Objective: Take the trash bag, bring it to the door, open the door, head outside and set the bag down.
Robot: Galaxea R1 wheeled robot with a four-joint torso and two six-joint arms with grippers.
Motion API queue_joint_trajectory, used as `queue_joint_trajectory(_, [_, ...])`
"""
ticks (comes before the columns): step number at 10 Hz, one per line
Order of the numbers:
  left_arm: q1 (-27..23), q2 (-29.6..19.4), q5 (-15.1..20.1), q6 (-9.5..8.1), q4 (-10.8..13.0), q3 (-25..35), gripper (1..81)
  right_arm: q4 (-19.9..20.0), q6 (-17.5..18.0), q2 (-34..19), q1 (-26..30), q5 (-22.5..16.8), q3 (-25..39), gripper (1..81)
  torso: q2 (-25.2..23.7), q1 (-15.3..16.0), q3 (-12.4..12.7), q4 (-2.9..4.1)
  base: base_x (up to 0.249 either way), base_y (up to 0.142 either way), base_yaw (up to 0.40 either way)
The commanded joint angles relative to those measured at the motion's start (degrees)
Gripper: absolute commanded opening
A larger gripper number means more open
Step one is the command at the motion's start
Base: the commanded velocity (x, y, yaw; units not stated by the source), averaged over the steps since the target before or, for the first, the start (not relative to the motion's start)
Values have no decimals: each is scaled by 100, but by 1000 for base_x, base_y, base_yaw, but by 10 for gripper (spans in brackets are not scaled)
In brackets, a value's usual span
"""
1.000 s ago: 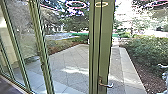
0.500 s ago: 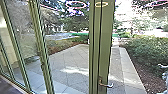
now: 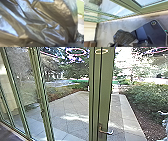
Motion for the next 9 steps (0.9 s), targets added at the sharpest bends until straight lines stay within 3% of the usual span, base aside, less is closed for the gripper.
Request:
queue_joint_trajectory(1, [-349, -15, 284, 8, -23, 10, 10, 308, -11, -818, 746, -357, 644, 811, 0, 0, 0, 0, 0, 0, 0])
queue_joint_trajectory(5, [-340, 2, 284, 8, -23, 1, 10, 1028, -2, -1283, 1563, -980, 951, 811, 0, 0, 0, 0, 0, 0, 0])
queue_joint_trajectory(9, [-305, 2, 284, -1, -41, 1, 10, 1775, 24, -1873, 2864, -1851, 1329, 811, 0, 0, 0, 0, 0, 0, 0])
